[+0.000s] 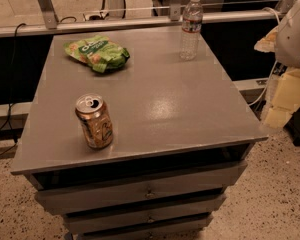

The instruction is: Pick green rice chip bag

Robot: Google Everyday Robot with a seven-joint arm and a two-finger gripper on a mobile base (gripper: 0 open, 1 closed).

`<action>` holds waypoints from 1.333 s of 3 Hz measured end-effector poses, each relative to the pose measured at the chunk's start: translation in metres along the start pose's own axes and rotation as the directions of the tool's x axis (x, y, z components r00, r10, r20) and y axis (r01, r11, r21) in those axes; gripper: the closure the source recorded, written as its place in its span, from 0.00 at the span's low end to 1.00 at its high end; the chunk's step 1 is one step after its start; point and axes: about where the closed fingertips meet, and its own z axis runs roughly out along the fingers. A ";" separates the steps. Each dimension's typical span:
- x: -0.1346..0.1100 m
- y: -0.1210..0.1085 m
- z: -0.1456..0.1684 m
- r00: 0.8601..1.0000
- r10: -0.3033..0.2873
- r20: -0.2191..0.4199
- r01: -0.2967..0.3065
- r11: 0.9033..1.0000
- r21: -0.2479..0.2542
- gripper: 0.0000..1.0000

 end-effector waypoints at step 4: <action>-0.175 -0.079 0.101 0.938 -0.090 0.334 0.082 0.996 0.036 0.00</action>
Offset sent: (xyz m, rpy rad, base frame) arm 0.0634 0.0801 -0.0303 0.1421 -0.0970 0.1086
